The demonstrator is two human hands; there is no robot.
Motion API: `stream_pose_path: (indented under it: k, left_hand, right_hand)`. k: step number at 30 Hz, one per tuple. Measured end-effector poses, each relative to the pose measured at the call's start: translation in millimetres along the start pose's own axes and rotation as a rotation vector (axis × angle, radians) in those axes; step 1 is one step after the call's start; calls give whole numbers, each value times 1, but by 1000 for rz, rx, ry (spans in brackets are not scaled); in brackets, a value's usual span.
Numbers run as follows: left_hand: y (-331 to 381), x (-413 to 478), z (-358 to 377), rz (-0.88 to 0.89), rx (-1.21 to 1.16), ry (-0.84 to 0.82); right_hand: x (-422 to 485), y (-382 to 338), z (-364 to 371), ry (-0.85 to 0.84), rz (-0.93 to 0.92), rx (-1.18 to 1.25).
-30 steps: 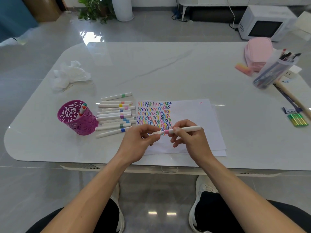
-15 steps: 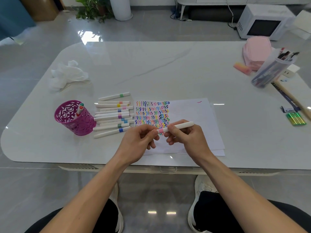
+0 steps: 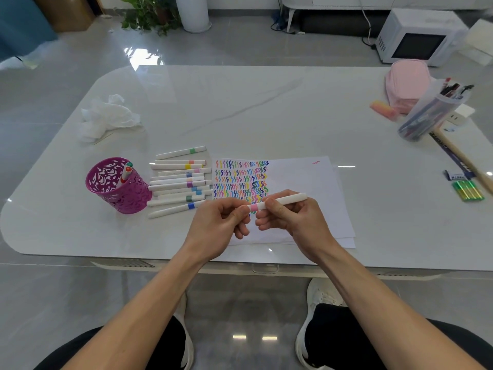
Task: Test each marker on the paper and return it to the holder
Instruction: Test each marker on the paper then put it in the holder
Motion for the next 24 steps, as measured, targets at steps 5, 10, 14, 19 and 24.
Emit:
stream_pose_path:
  k: [5, 10, 14, 19, 24]
  left_hand:
    - [3, 3, -4, 22, 78, -2]
    - [10, 4, -29, 52, 169, 204]
    - [10, 0, -66, 66, 302, 464]
    - [13, -16, -108, 144, 364, 716]
    - [13, -38, -140, 167, 338, 894]
  right_hand:
    - [2, 2, 0, 12, 28, 3]
    - [7, 4, -6, 136, 43, -54]
    - [11, 3, -31, 297, -10, -413]
    - [14, 7, -38, 293, -36, -739]
    - [16, 7, -37, 304, -48, -838]
Point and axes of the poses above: each hand's wrist, its own x-axis towards the middle knuckle, its own z-axis out of the palm, y = z × x, the point moved 7 cm from there along x, towards the middle knuckle, and after that the axes turned 14 degrees about x, right-handed, at the moved point
